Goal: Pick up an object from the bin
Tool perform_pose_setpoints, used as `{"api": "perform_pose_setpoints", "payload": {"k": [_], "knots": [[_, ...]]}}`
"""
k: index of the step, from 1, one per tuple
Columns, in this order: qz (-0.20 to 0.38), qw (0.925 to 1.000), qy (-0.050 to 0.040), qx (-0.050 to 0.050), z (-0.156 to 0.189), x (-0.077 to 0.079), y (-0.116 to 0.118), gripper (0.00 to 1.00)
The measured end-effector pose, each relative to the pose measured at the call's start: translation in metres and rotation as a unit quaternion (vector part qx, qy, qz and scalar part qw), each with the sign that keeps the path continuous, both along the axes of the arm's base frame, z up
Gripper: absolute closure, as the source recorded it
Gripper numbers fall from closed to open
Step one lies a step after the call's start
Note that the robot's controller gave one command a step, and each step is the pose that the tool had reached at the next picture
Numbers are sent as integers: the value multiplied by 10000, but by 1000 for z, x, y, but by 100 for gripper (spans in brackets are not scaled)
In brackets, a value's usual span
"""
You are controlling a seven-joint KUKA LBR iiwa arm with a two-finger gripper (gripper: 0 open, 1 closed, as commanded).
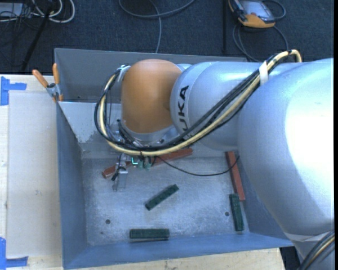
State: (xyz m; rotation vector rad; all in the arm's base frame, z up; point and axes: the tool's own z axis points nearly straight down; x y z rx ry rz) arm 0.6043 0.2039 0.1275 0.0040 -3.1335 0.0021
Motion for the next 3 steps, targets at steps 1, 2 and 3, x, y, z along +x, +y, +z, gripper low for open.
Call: {"api": "perform_pose_setpoints", "payload": {"k": [1, 2, 3], "knots": [[1246, 9922, -10, 7, -60, 0, -33, 0], [1849, 9828, -31, 14, -58, -17, -22, 0], [1830, 9831, -33, 17, -58, -17, -22, 100]]}}
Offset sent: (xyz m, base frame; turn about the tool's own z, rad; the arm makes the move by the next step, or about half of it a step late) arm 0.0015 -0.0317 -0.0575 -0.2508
